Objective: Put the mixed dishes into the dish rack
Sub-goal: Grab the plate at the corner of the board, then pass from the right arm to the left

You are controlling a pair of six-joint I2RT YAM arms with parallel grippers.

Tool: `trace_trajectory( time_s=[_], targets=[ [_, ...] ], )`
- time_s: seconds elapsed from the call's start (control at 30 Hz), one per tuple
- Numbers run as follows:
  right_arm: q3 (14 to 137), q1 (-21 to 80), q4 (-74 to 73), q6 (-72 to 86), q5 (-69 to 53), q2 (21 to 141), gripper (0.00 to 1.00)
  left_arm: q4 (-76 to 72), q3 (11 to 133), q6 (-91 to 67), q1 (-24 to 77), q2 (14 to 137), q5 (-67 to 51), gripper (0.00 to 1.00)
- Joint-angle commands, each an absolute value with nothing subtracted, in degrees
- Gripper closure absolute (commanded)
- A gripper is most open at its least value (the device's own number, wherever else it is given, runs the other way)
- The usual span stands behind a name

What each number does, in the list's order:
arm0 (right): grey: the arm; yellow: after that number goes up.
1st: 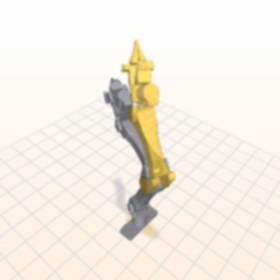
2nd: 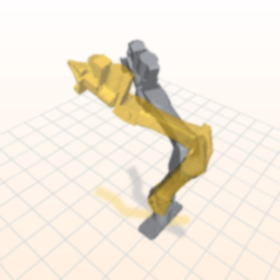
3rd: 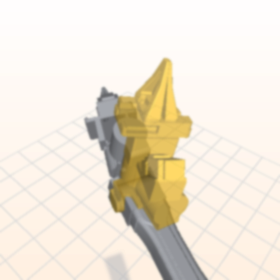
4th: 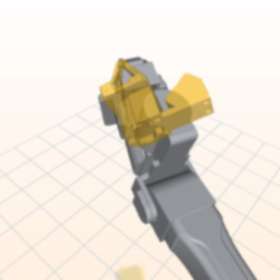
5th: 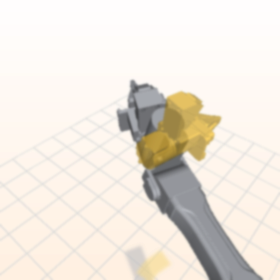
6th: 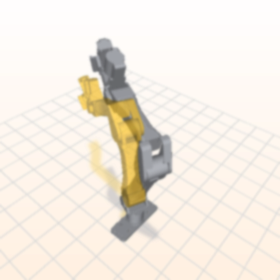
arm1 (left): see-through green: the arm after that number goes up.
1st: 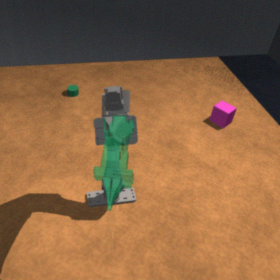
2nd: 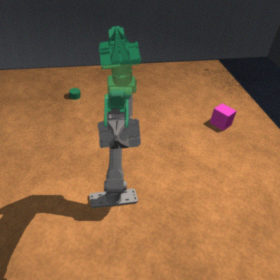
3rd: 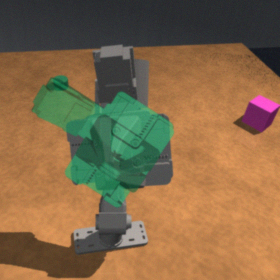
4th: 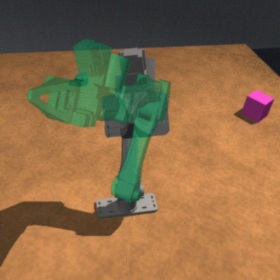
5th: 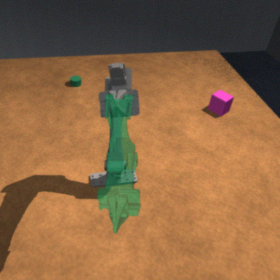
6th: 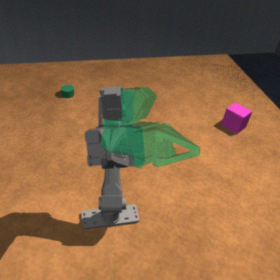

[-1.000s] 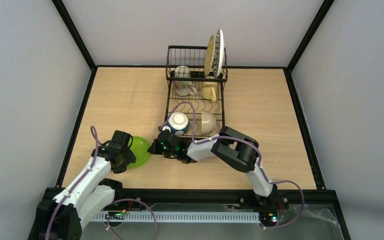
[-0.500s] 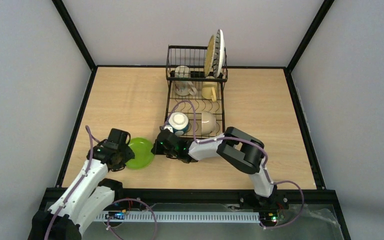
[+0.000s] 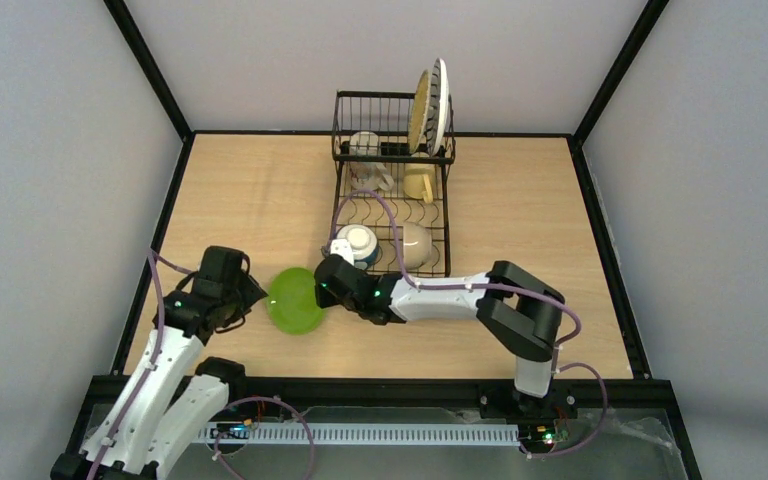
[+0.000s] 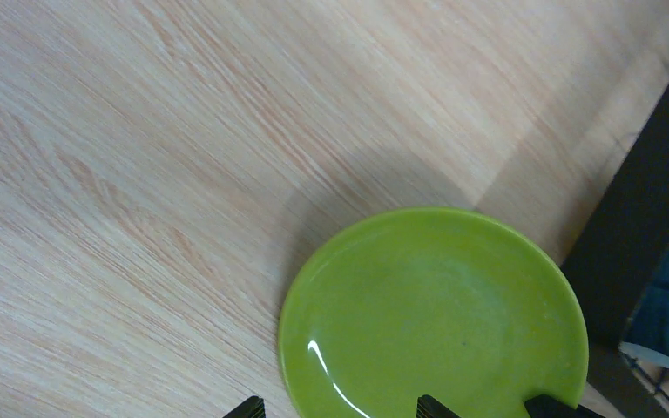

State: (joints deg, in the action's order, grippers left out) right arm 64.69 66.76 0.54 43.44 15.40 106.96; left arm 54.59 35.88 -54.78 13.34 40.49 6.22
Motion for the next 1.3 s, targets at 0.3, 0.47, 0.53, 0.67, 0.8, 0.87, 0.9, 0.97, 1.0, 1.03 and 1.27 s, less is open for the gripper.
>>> trace_trajectory(
  time_s=[0.3,0.47,0.53,0.67,0.8,0.87,0.9,0.97,1.0,1.03,1.27],
  targets=[
    [72.9,70.5,-7.5,27.5,30.5,99.3,1.00,56.4,43.3,-56.7,13.7,40.0,5.8,0.01],
    [75.4,71.1,-8.2,22.3,34.8,97.9,1.00,56.2,49.3,-56.2,13.7,43.0,6.3,0.01],
    [76.9,71.1,-8.3,19.2,36.9,97.5,1.00,56.2,51.8,-56.0,13.7,44.1,6.6,0.01],
    [81.1,71.1,-9.4,14.7,39.5,97.2,1.00,55.8,54.4,-55.6,13.7,45.6,7.1,0.01],
    [85.4,71.1,-12.4,14.3,40.0,97.3,1.00,54.4,54.8,-54.8,13.7,46.1,6.5,0.01],
    [87.1,71.1,-13.8,14.7,40.3,97.3,1.00,53.7,54.6,-54.4,13.7,45.8,6.5,0.01],
    [87.7,71.1,-14.4,14.8,40.4,97.3,1.00,53.4,54.5,-54.1,13.7,45.4,6.5,0.01],
    [89.4,71.1,-15.6,15.3,40.4,97.3,1.00,52.9,54.2,-53.7,13.7,44.6,6.6,0.01],
    [90.4,71.0,-16.5,15.8,40.0,97.5,1.00,52.5,54.0,-53.7,13.7,44.1,6.7,0.01],
    [91.6,70.8,-17.9,16.6,39.5,97.7,1.00,51.9,53.6,-53.8,13.7,43.4,6.7,0.01],
    [98.7,68.7,-25.9,24.7,33.8,98.0,1.00,47.5,50.0,-55.6,13.6,38.6,6.2,0.01]
  ],
)
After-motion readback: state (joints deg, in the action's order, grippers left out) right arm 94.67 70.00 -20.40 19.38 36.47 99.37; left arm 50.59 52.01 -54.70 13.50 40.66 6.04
